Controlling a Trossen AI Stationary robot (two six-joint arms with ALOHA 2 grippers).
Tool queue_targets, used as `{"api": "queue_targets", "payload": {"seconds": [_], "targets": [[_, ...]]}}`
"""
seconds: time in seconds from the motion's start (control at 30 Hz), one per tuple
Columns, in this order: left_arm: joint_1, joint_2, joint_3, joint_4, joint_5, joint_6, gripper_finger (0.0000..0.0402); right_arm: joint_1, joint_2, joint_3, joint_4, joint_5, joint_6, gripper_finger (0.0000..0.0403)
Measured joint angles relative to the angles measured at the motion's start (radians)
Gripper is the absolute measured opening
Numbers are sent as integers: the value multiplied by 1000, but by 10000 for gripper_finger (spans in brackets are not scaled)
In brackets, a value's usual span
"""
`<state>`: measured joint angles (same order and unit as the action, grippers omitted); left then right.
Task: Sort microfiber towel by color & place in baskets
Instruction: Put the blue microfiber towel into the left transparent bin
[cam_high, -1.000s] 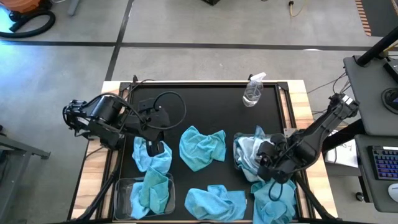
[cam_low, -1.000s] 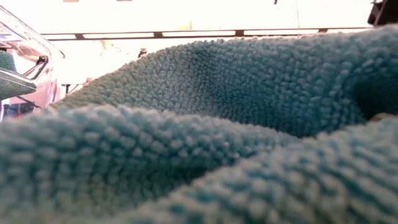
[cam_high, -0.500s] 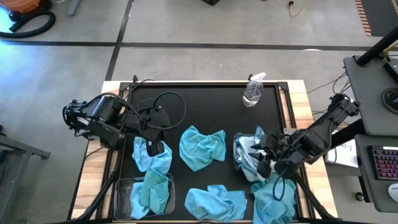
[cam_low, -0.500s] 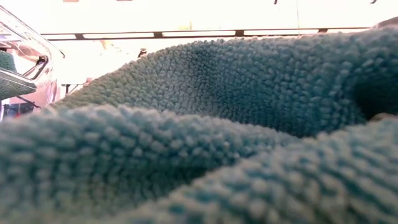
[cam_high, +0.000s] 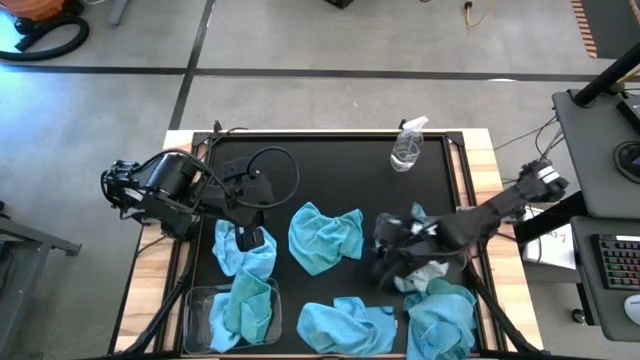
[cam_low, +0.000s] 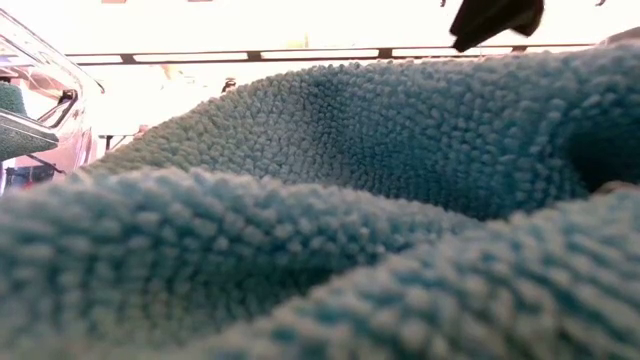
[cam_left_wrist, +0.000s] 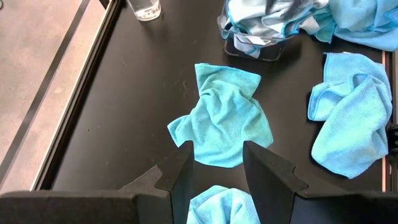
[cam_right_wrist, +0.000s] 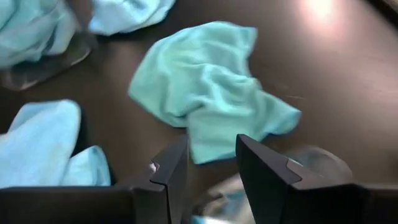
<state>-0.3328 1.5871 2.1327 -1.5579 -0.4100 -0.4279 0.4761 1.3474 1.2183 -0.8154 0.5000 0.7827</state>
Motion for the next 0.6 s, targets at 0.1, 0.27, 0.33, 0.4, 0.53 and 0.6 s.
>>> {"api": "queue_targets", "payload": {"seconds": [0.1,0.27,0.33,0.4,0.53,0.6], "targets": [[-1,0,-7,3,13,24,123,-30,65,32,53,-78,-97,127],[-24,0,-39,62,132,183,123,-41,114,165,-14,-114,-201,118],[-35,0,-71,116,141,218,123,-40,114,222,-42,-109,-217,114],[-39,0,-109,142,141,243,123,-39,106,264,-45,-108,-229,111],[-40,0,-224,207,125,245,123,-35,88,308,-52,-107,-246,103],[-40,1,-295,276,103,247,123,-32,81,313,-64,-107,-246,99]]}}
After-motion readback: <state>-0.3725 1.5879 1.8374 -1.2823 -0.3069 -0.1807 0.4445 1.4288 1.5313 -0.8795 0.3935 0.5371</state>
